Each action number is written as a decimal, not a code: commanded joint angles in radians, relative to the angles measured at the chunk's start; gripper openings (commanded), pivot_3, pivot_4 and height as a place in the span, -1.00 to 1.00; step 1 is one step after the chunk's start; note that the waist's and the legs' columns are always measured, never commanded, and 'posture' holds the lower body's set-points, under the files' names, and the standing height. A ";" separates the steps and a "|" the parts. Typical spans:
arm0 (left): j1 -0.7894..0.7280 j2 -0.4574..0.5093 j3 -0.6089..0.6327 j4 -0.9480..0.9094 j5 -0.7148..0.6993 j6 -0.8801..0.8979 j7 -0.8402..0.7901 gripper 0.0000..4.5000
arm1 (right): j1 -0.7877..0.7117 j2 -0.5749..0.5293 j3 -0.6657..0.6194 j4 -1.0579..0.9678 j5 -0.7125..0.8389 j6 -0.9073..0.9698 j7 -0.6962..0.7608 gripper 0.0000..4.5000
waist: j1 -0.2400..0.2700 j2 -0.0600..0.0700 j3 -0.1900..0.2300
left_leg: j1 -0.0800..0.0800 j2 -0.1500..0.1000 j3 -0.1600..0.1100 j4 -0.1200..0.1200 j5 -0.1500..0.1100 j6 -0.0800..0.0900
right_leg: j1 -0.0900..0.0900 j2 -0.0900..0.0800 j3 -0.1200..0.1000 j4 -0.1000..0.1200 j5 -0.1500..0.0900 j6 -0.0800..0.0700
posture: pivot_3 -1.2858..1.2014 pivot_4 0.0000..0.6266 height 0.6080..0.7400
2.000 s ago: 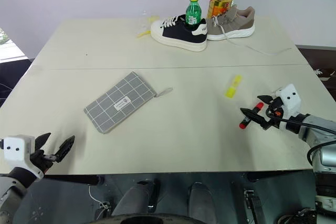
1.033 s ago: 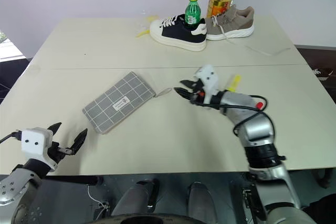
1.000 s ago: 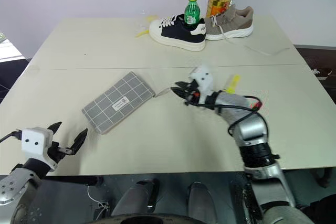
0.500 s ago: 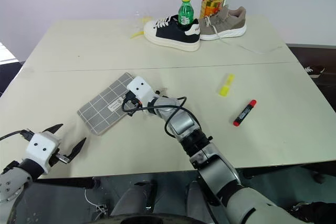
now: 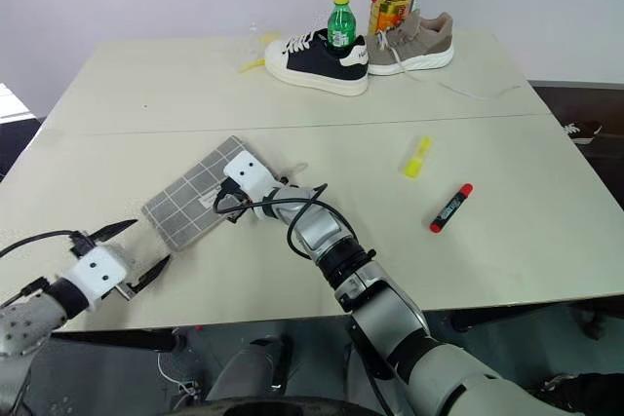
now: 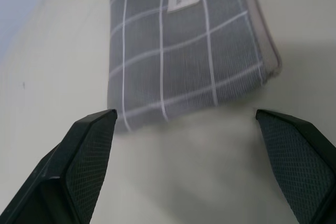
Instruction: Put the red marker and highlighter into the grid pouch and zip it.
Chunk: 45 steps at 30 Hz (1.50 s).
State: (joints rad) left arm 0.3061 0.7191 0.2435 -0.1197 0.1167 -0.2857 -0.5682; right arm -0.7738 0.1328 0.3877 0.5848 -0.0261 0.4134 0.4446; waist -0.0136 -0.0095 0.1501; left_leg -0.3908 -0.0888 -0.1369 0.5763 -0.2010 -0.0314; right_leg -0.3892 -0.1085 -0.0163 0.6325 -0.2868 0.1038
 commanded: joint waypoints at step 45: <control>-0.143 -0.199 -0.233 -0.367 -0.253 0.363 0.044 -1.00 | 0.072 -0.450 -0.188 -0.404 0.102 0.109 0.270 -0.11 | 0.004 -0.002 -0.004 | -0.002 0.007 0.004 0.000 0.001 -0.001 | 0.001 0.007 0.007 -0.003 0.005 0.002 | 0.03 -0.52 0.91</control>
State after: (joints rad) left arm 0.1639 0.5249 0.0124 -0.4475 -0.1396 0.0787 -0.5291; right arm -0.6786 -0.3238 0.2070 0.2019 0.0710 0.5183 0.7184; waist -0.0096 -0.0119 0.1463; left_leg -0.3930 -0.0820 -0.1332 0.5770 -0.2003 -0.0321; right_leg -0.3880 -0.1020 -0.0096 0.6293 -0.2818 0.1055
